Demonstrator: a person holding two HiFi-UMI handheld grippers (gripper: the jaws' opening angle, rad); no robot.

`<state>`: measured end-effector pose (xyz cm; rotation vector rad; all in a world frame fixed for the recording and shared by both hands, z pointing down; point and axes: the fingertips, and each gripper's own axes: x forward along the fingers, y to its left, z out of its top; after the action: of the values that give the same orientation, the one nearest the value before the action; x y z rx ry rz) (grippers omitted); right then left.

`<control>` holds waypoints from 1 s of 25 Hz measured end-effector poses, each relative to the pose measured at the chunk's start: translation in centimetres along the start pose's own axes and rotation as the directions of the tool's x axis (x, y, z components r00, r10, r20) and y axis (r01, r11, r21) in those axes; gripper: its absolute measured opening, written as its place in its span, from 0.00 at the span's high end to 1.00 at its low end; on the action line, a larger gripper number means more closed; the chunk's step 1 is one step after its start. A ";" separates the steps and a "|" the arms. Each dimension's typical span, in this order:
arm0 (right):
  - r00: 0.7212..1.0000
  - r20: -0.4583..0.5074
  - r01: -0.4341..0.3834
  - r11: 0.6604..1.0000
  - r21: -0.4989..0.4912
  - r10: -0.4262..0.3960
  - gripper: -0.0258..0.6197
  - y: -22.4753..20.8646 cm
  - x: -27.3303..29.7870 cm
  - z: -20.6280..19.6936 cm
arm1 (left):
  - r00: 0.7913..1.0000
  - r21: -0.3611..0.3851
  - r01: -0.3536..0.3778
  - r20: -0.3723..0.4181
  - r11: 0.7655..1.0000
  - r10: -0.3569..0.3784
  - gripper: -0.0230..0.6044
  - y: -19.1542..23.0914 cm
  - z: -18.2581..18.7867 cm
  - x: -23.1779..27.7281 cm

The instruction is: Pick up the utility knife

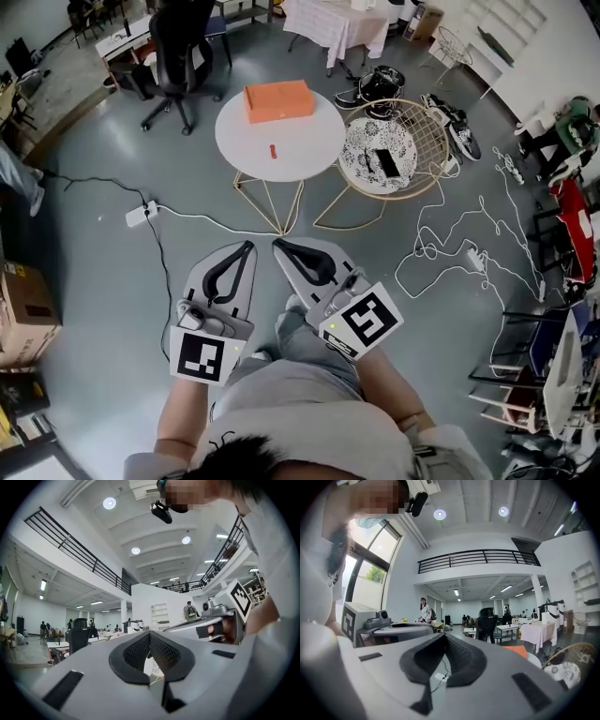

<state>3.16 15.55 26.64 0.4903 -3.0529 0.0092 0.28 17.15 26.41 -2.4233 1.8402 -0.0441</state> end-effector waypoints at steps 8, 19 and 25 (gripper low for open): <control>0.999 0.009 -0.046 0.999 -0.014 0.046 0.95 -8.8 2.8 1.0 | 0.999 -0.001 -0.051 0.003 0.999 0.052 0.95 2.7 0.5 8.9; 0.997 0.009 -0.076 0.997 0.014 0.075 0.95 -16.7 4.4 -0.2 | 0.995 -0.023 -0.099 0.024 0.995 0.099 0.95 4.6 0.4 16.5; 0.998 -0.009 -0.058 0.998 0.033 0.058 0.95 -18.5 7.3 -1.2 | 0.996 -0.022 -0.086 0.002 0.996 0.086 0.95 7.4 -1.0 18.4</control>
<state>2.07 -4.25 28.12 0.4026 -3.0610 0.0642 -1.99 -2.56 26.02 -2.3534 1.9520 -0.0139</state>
